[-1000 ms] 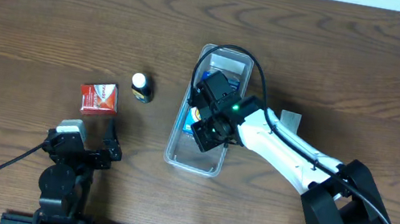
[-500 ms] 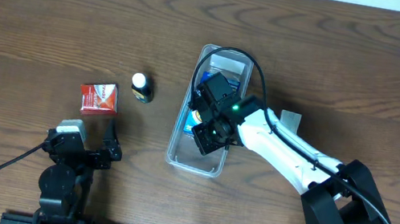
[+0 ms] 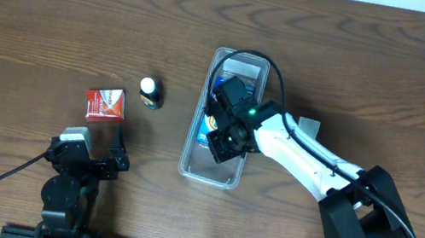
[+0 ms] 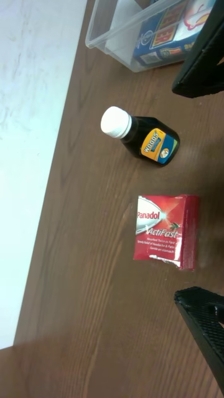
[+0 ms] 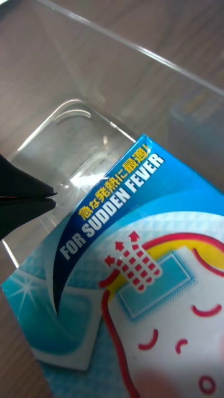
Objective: Pack container
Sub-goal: 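Push the blue box flat into the container with the right gripper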
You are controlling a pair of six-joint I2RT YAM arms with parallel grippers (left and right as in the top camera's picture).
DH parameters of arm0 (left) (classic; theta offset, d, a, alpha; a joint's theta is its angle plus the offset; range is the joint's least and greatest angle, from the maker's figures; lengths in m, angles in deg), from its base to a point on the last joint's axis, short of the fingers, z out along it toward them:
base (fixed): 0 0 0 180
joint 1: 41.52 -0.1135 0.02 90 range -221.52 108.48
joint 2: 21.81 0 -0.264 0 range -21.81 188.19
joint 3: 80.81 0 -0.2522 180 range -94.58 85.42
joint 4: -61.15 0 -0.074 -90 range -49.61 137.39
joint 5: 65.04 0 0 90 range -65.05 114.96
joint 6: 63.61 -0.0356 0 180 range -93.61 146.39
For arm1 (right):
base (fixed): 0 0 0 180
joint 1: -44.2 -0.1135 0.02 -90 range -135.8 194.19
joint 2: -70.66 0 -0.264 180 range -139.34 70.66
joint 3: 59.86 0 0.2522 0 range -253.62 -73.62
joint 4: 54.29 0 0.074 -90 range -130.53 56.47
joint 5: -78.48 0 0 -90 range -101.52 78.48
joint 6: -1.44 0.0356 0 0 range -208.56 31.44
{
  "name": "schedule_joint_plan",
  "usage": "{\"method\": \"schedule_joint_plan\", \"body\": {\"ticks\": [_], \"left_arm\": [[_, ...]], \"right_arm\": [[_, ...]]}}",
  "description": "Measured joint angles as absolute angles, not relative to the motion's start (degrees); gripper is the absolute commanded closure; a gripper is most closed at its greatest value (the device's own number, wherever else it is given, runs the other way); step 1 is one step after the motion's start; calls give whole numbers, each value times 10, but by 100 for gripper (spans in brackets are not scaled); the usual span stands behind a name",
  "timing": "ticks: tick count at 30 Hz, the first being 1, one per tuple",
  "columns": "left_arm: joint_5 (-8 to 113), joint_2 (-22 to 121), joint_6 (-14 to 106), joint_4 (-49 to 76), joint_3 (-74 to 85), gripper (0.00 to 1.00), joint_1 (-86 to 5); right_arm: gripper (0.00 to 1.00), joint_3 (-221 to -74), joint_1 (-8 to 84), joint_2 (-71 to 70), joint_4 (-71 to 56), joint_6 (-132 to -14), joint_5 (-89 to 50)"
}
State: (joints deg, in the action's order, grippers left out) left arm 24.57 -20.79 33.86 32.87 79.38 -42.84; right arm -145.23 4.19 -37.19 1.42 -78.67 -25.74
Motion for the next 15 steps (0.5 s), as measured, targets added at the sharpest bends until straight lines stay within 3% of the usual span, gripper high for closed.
{"method": "schedule_joint_plan", "body": {"ticks": [15], "left_arm": [[246, -208, 339, 329, 794, 2, -428]], "right_arm": [[99, -1452, 65, -377, -36, -795, -226]]}}
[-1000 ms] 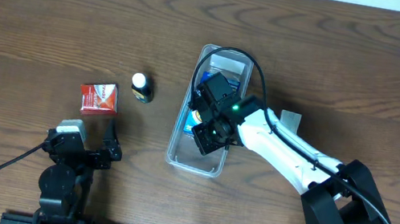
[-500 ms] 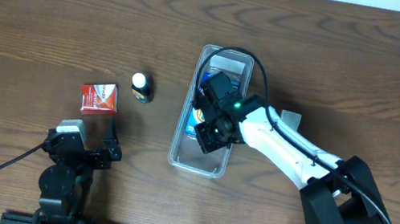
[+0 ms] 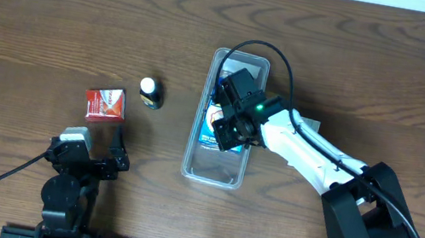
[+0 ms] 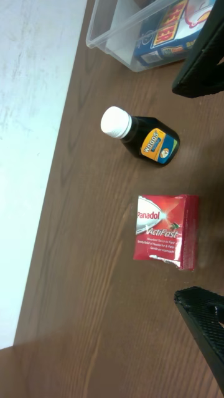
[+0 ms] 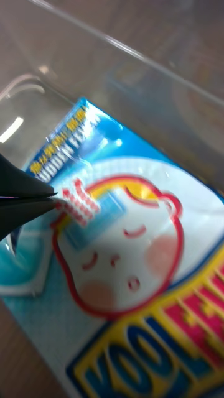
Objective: Pack container
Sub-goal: 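Push the blue box flat into the container with the right gripper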
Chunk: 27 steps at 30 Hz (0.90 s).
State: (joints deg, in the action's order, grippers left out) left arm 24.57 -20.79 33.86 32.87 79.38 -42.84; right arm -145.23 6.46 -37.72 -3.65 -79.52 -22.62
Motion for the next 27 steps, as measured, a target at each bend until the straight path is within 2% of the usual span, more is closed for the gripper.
{"method": "schedule_joint_plan", "body": {"ticks": [12, 27], "left_arm": [[246, -208, 339, 329, 794, 2, -428], [246, -208, 339, 329, 794, 2, -428]], "right_arm": [[99, -1459, 11, -371, 52, -879, -281], [99, -1459, 5, -383, 1, -907, -220]]}}
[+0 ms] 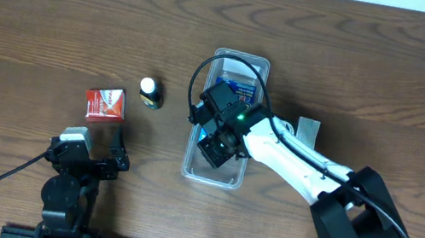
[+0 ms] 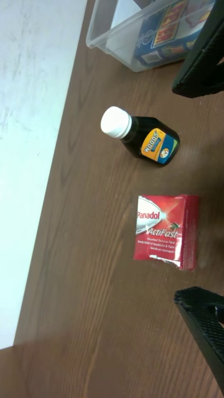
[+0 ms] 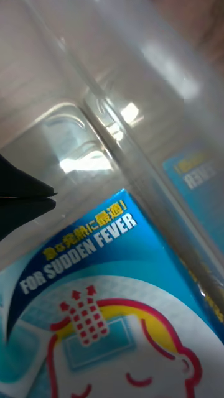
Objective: Pack container
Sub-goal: 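Push the blue box flat into the container with the right gripper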
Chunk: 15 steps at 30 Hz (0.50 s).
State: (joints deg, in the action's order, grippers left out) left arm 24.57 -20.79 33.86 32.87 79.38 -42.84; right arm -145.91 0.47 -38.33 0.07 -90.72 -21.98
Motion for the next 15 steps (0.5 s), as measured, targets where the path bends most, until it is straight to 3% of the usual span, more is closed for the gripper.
{"method": "schedule_joint_plan", "body": {"ticks": [15], "left_arm": [[246, -208, 339, 329, 794, 2, -428]], "right_arm": [[98, -1460, 30, -394, -63, -907, -126]]}}
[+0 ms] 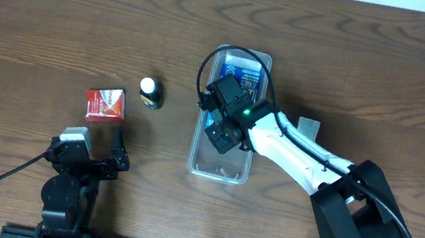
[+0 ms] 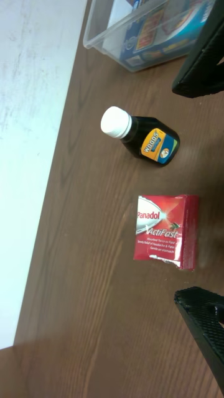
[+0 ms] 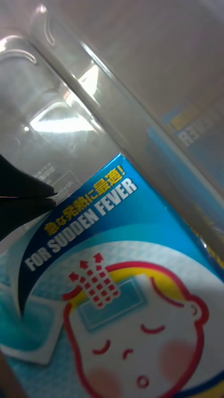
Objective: Pack container
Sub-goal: 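Push the blue box flat into the container with the right gripper, then release the blue box and raise the right gripper out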
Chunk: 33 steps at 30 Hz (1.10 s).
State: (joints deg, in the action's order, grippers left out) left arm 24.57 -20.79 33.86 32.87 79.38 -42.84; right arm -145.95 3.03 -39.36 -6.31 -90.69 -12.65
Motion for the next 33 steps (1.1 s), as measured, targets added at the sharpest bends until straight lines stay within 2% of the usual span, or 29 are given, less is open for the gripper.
{"method": "schedule_joint_plan", "body": {"ticks": [6, 8, 11, 12, 14, 16, 18, 23, 29, 31, 33], "left_arm": [[246, -208, 339, 329, 794, 2, -428], [246, -208, 339, 329, 794, 2, -428], [246, -208, 339, 329, 794, 2, -428], [246, -208, 339, 329, 794, 2, -428], [246, -208, 339, 329, 794, 2, -428], [246, -208, 339, 329, 794, 2, -428], [246, -208, 339, 329, 794, 2, -428], [246, -208, 339, 329, 794, 2, -428], [246, -208, 339, 329, 794, 2, -428], [246, -208, 339, 329, 794, 2, -428], [246, -208, 339, 329, 794, 2, -428]], "right_arm": [[90, -1462, 30, -394, -65, -918, -114], [82, -1469, 30, -394, -55, -920, -110], [77, -1488, 30, -392, -40, -916, -106], [73, -1493, 30, -389, -34, -909, -105], [53, -1500, 32, -376, -23, -888, -104], [44, -1502, 36, -356, -16, -863, -105], [39, -1505, 49, -330, -13, -826, -106], [37, -1518, 114, -292, -9, -714, -105], [48, -1519, 163, -315, -9, -619, -102], [57, -1519, 166, -329, -10, -606, -102], [74, -1519, 166, -348, -11, -595, -104]]}}
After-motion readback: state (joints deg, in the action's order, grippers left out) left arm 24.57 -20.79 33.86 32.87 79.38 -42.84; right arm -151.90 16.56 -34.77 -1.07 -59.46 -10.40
